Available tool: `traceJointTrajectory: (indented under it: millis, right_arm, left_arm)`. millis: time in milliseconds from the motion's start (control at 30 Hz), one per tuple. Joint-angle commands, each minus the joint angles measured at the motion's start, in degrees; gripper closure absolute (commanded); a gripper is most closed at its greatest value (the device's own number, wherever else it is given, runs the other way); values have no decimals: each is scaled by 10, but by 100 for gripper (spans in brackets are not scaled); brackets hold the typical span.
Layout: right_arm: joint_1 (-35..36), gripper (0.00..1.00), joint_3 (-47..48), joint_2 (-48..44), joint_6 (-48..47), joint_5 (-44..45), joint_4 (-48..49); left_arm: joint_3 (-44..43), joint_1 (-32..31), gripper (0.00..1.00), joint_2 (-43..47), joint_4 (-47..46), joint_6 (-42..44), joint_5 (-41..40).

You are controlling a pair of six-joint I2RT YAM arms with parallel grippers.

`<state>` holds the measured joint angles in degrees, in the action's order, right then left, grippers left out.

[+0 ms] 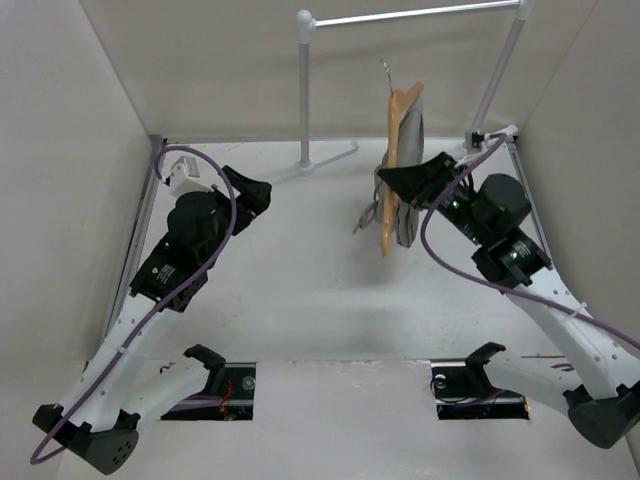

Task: Place the trousers on the hanger
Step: Place the hanger at the clothesline.

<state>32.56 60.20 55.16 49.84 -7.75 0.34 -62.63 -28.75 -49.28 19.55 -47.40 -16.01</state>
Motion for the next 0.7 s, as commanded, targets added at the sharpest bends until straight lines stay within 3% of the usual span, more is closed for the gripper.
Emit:
traceJointTrajectory:
  millis: [0,333,667]
  right_arm:
    - [-39,100,96,37,-33,-7,84]
    - [-151,100,284,232,-5,-2,104]
    - [-235,100,351,332,50,-10,135]
  left_arm:
    - [29,8,0,12,22,21,21]
    - [111,-3,0,42,10,18,48]
    - [151,8,0,48,3,20,83]
